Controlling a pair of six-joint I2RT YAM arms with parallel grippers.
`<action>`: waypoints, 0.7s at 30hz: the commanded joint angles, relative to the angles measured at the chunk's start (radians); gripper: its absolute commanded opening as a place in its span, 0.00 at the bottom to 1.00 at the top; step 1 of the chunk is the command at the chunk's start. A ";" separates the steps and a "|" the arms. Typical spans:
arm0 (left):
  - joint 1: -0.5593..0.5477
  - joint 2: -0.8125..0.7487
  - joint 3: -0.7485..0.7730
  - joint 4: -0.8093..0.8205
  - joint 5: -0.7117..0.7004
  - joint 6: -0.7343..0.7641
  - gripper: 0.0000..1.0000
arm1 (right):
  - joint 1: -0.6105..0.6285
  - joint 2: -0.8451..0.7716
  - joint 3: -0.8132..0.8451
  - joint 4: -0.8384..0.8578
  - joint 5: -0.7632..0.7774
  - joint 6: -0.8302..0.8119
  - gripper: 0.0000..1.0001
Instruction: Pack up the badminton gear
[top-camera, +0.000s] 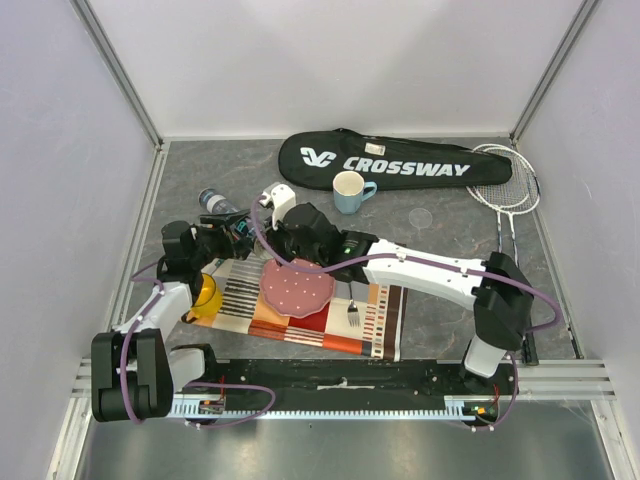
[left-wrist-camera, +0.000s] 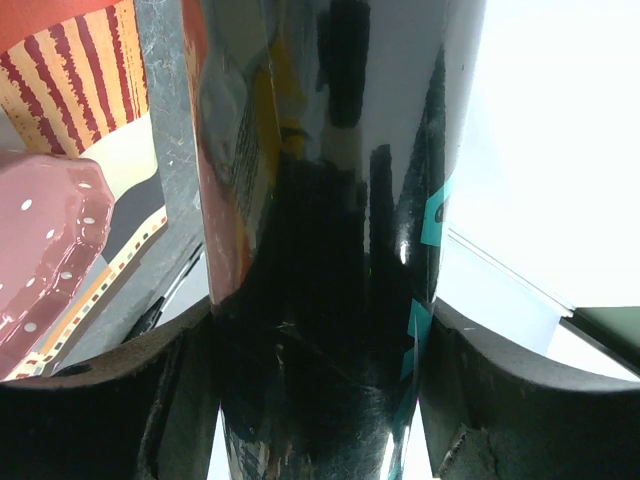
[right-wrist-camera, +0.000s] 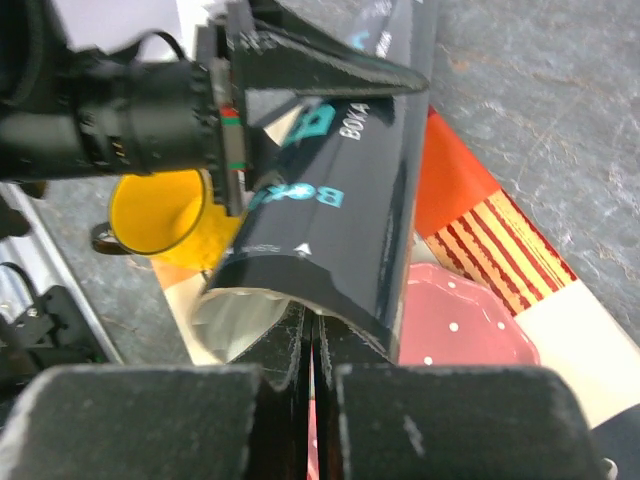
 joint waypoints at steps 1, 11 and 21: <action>-0.006 -0.032 0.040 0.031 0.034 0.009 0.02 | 0.006 0.037 0.039 -0.027 0.065 -0.028 0.00; -0.022 -0.042 0.036 0.030 0.022 0.003 0.02 | 0.011 0.123 0.105 0.012 0.114 -0.065 0.00; -0.022 -0.014 0.019 0.057 0.021 0.001 0.02 | 0.011 -0.121 0.000 -0.106 0.146 -0.053 0.43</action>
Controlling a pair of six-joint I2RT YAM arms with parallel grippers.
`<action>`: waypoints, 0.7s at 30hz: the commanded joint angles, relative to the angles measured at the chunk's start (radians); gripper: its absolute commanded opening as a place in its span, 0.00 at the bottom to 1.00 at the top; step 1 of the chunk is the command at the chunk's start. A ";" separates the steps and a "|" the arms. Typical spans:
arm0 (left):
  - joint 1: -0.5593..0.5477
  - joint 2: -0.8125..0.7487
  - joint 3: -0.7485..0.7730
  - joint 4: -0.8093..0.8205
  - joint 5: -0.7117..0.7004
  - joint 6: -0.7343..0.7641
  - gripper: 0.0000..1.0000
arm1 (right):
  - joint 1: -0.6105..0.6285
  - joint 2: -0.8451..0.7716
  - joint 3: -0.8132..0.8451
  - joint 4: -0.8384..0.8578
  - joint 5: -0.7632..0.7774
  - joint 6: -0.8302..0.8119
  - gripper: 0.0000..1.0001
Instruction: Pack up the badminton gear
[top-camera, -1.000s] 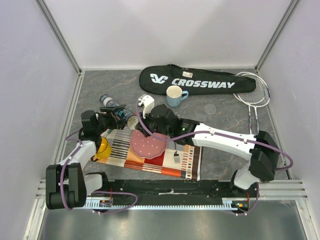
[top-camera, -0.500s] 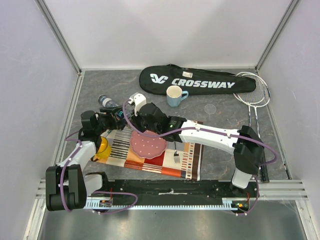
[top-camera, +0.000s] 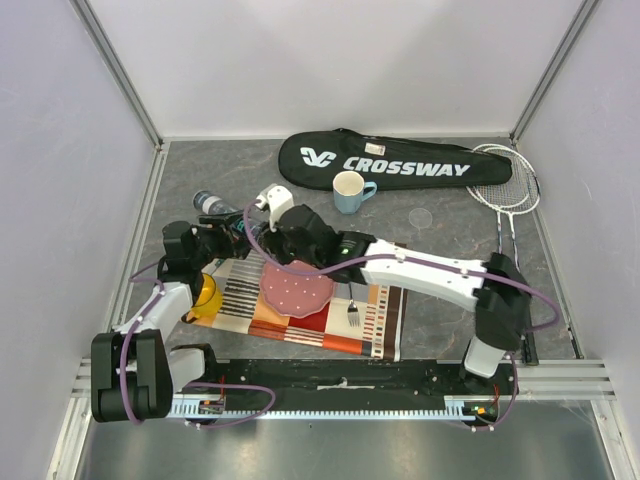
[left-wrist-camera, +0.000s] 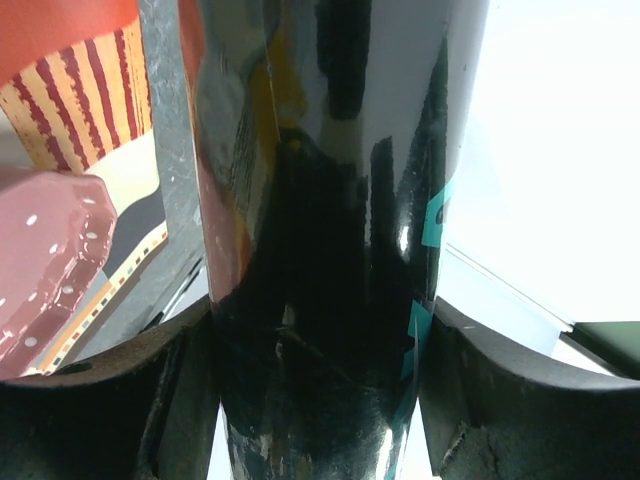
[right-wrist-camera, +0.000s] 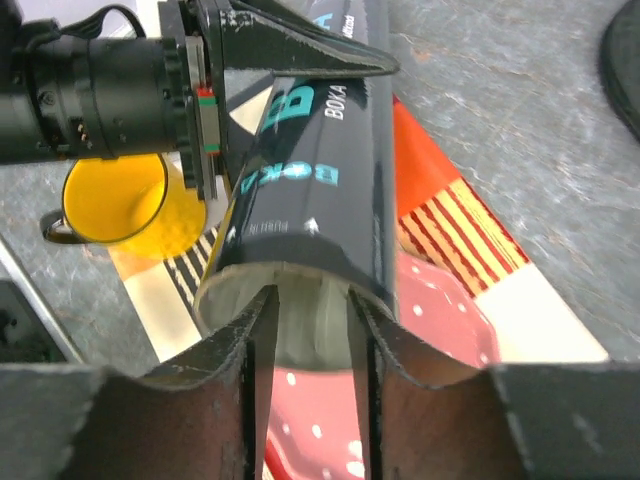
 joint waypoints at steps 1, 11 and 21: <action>-0.017 0.005 0.019 0.077 0.079 0.003 0.02 | -0.007 -0.270 -0.096 -0.048 0.082 0.014 0.54; -0.017 0.011 0.016 0.110 0.075 0.006 0.02 | -0.400 -0.499 -0.389 -0.182 0.068 0.124 0.84; -0.017 0.017 0.019 0.099 0.086 0.012 0.02 | -0.772 -0.084 -0.268 -0.263 0.061 0.117 0.66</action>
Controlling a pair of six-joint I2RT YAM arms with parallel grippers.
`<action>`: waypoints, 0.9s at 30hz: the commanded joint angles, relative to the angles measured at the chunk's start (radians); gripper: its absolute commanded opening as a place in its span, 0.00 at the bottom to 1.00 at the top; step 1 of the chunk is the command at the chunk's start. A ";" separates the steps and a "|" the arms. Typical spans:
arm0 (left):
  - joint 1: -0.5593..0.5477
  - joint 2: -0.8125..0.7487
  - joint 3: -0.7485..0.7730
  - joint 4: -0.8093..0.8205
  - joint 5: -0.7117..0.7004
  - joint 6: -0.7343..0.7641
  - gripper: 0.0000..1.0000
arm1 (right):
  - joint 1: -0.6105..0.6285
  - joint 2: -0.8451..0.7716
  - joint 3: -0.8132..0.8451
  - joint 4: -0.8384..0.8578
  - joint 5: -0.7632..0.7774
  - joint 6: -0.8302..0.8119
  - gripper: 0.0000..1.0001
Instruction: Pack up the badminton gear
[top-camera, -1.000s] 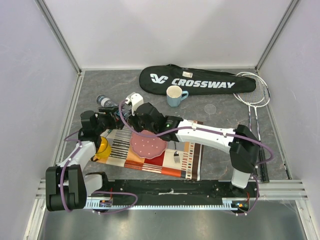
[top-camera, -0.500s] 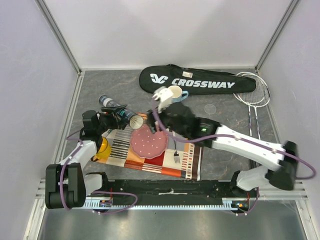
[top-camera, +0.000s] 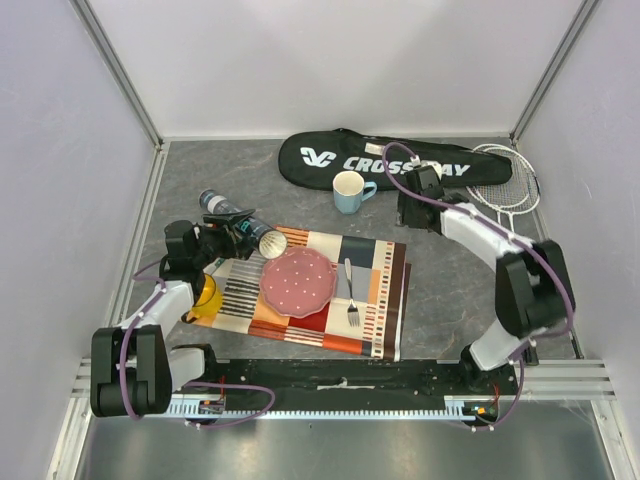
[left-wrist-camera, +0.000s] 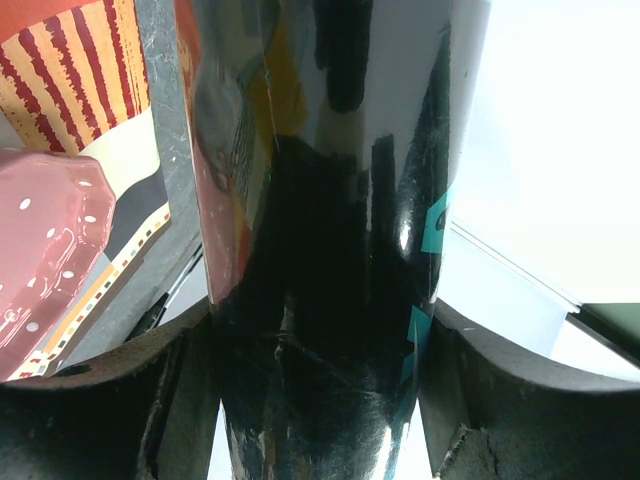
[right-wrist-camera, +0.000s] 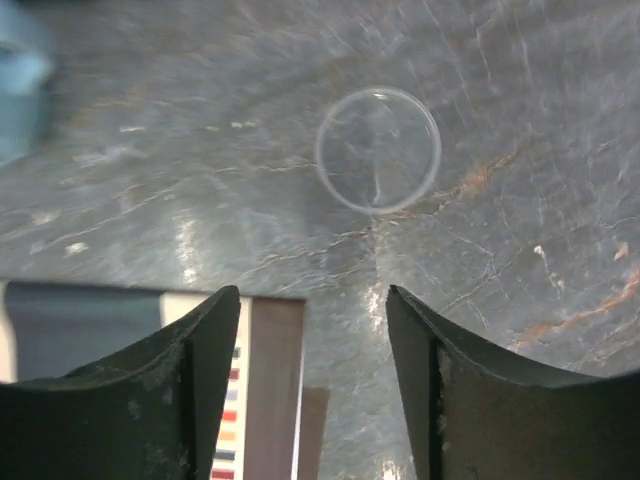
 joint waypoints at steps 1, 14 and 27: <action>-0.003 -0.008 0.018 0.064 0.035 0.013 0.02 | -0.048 0.159 0.122 -0.047 -0.006 -0.022 0.63; -0.004 0.007 0.021 0.070 0.055 0.016 0.02 | -0.082 0.424 0.323 -0.045 -0.024 -0.160 0.41; -0.003 0.012 0.030 0.070 0.056 0.016 0.02 | -0.108 0.486 0.287 -0.002 -0.068 -0.130 0.21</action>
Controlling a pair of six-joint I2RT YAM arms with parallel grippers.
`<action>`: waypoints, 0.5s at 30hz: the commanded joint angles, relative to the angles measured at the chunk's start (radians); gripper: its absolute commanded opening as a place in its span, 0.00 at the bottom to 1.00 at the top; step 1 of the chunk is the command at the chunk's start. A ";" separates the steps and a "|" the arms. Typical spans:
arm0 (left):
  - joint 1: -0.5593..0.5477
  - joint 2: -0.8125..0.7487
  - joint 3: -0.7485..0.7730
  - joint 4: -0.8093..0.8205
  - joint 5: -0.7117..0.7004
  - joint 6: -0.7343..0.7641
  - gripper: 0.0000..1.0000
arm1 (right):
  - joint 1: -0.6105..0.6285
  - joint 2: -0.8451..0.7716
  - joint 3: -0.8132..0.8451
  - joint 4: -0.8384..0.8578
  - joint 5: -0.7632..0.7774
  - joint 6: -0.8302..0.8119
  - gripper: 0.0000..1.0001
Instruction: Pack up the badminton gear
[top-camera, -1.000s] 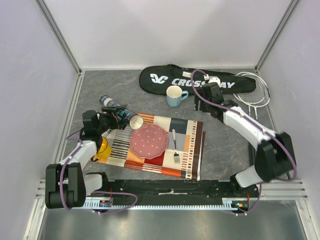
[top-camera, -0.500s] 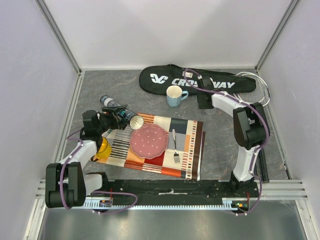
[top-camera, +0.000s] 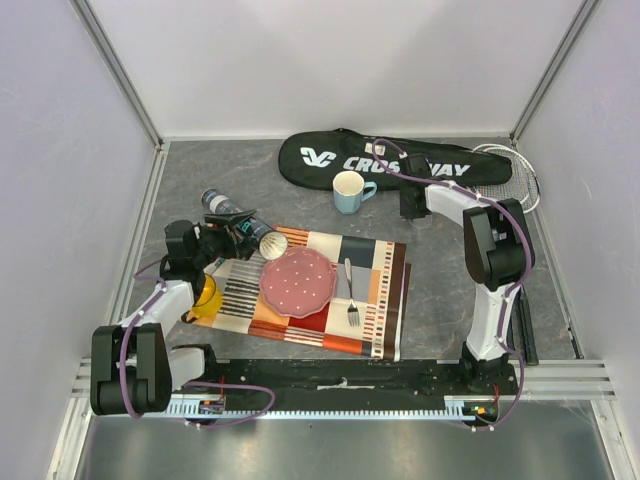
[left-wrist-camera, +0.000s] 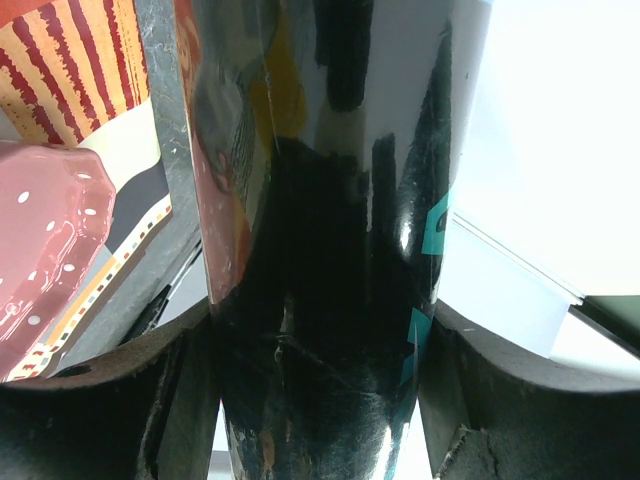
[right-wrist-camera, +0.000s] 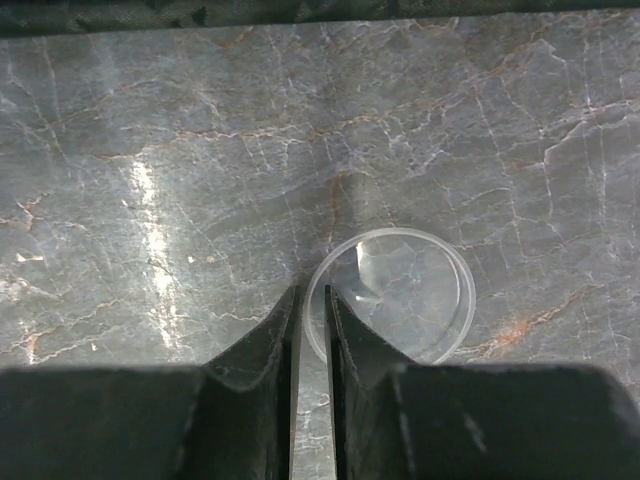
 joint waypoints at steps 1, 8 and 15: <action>-0.002 0.000 0.032 0.061 0.031 0.016 0.02 | 0.001 0.033 -0.002 0.036 -0.006 0.015 0.19; -0.003 -0.008 0.035 0.047 0.024 0.019 0.02 | 0.002 -0.019 -0.027 0.050 0.002 0.031 0.00; -0.003 -0.005 0.059 0.041 0.021 0.010 0.02 | 0.060 -0.466 -0.270 0.193 -0.349 0.175 0.00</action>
